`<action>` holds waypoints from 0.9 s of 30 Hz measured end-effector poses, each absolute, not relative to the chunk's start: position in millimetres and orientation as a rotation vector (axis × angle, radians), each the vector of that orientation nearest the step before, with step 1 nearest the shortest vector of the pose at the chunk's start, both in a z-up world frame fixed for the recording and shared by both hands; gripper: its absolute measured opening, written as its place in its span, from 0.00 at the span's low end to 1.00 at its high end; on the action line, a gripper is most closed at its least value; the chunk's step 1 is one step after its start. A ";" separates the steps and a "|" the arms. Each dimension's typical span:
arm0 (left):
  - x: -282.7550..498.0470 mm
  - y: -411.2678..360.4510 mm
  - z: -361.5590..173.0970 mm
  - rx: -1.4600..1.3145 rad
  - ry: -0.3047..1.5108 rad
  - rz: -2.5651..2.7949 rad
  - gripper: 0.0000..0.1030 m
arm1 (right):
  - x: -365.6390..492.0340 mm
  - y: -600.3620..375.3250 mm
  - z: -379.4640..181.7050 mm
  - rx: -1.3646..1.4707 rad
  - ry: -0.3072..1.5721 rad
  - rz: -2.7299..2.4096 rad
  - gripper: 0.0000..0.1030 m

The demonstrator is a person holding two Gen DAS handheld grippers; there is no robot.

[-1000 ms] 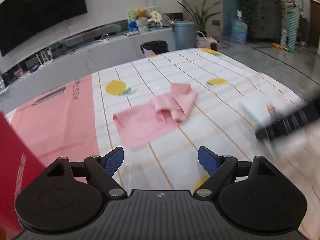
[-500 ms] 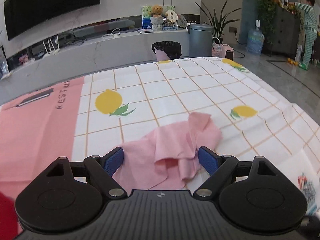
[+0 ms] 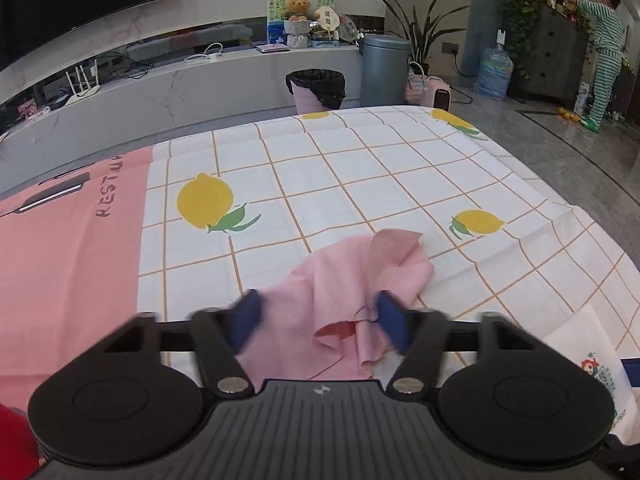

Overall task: Organize soft objects
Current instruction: 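Close the left gripper on the pink towel while the right gripper holds the tissue pack, then carry the pink towel and tissue pack with both grippers over the box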

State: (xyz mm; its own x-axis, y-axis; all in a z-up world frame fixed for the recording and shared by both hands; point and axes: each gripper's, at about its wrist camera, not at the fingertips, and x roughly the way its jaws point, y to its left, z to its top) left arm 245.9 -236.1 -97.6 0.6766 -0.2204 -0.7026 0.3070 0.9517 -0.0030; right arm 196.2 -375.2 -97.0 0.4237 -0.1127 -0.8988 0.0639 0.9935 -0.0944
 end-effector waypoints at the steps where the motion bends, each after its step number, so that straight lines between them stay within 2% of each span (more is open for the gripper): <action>1: 243.4 -236.1 -96.6 0.118 0.768 -0.299 0.37 | 195.9 -375.0 -97.0 -0.051 1.127 -0.111 0.62; 2: 241.5 -236.7 -95.6 0.120 0.768 -0.309 0.25 | 195.5 -374.9 -96.9 -0.052 1.126 -0.110 0.62; 4: 239.9 -238.5 -95.0 0.120 0.768 -0.316 0.13 | 195.1 -375.2 -97.6 -0.050 1.127 -0.107 0.62; 5: 239.2 -239.9 -95.0 0.122 0.766 -0.310 0.08 | 195.0 -375.5 -97.7 -0.047 1.127 -0.107 0.62; 7: 238.6 -243.2 -94.5 0.134 0.763 -0.300 0.05 | 194.3 -376.3 -97.8 -0.040 1.126 -0.107 0.62; 17: 238.3 -250.6 -85.5 0.165 0.785 -0.272 0.04 | 193.6 -377.8 -96.5 -0.030 1.107 -0.106 0.60; 23: 231.6 -240.0 -60.2 0.058 0.851 -0.330 0.04 | 191.6 -383.6 -95.8 0.016 1.094 -0.106 0.58; 27: 220.2 -232.1 -34.8 0.060 0.808 -0.351 0.04 | 191.0 -388.1 -96.3 0.056 1.095 -0.112 0.57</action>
